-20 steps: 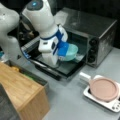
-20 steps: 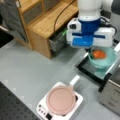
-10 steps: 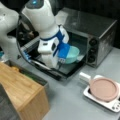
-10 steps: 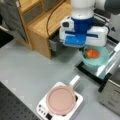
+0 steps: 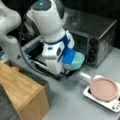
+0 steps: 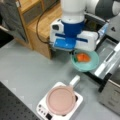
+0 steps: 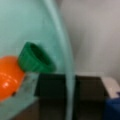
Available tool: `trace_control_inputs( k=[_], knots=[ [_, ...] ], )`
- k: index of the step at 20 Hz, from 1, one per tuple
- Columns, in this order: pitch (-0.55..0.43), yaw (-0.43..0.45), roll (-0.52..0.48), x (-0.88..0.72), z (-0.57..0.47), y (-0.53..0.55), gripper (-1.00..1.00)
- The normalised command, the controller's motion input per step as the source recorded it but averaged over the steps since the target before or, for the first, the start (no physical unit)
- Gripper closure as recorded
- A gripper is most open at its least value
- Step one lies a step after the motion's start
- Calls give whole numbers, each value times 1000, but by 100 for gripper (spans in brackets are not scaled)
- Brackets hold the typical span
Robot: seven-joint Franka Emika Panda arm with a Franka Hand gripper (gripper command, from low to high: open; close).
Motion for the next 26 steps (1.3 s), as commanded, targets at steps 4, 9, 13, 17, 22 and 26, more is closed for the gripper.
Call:
trace_control_inputs(
  k=[4,9,13,17,22,26],
  knots=[
    [250,-128,-124,596,315,-456,100],
    [260,-66,-133,661,235,-433,100],
    [304,5,-143,668,208,-387,100],
    [300,13,-108,635,175,-263,100],
    [293,40,-74,537,169,-200,100],
    [261,73,-63,475,140,-225,100]
  ],
)
